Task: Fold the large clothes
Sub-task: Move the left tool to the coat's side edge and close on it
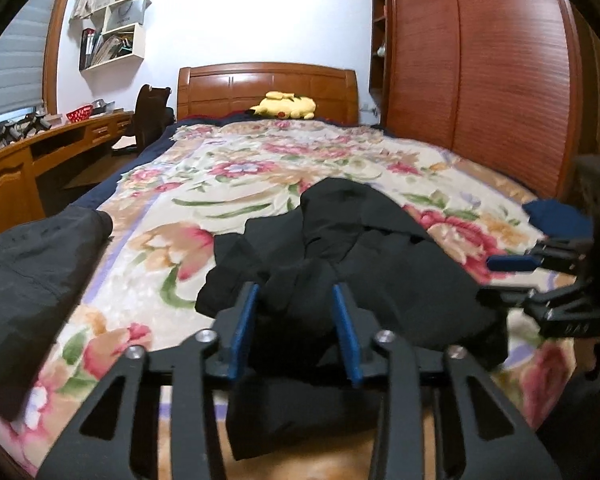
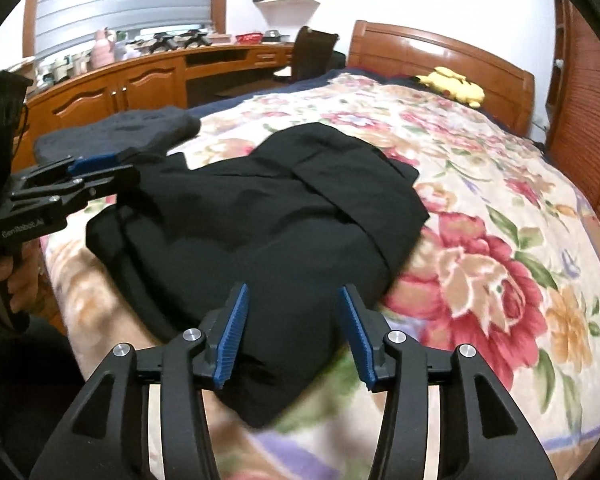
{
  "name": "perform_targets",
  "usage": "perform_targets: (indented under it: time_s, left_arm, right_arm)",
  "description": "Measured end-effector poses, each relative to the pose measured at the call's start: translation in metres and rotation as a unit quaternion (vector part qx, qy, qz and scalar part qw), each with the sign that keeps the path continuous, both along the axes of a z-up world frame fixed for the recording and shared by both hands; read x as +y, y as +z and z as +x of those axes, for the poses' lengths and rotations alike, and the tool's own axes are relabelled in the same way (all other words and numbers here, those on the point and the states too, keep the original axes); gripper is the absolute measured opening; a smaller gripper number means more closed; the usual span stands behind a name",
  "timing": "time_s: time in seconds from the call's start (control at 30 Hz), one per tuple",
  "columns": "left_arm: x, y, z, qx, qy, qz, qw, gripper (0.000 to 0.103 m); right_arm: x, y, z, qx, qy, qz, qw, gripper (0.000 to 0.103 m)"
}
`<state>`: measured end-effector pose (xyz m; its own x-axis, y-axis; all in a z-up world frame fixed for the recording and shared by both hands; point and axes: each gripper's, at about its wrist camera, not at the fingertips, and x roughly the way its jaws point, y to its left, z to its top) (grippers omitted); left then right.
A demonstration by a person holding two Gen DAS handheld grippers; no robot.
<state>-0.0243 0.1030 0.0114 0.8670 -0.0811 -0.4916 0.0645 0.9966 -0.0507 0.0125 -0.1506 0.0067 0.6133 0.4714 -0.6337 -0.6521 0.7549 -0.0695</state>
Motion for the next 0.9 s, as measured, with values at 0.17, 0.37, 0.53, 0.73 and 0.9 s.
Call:
perform_targets:
  time_s: [0.17,0.37,0.53,0.73,0.9]
  left_arm:
    - [-0.006,0.0,-0.006,-0.001,-0.009,0.015,0.9999,0.012]
    - [-0.006,0.022,-0.047,-0.037,-0.003,0.022,0.9991,0.009]
    - [0.018,0.006,-0.057,-0.012,0.02,0.014,0.9996,0.009]
    - [0.028,-0.014,-0.051,0.016,0.025,-0.003,0.9996,0.009]
    - [0.028,-0.026,-0.046,0.031,0.027,-0.001,0.9992,0.009]
  right_arm:
    - [-0.006,-0.002,-0.003,-0.012,0.0,0.008,1.0,0.049]
    - [-0.011,0.001,-0.007,-0.019,0.007,0.015,1.0,0.049]
    - [-0.014,0.0,-0.005,-0.019,0.01,0.023,0.999,0.049]
    - [-0.002,0.003,0.002,-0.021,0.02,0.023,0.999,0.049]
    - [0.016,0.006,0.012,-0.024,0.032,0.006,0.999,0.049]
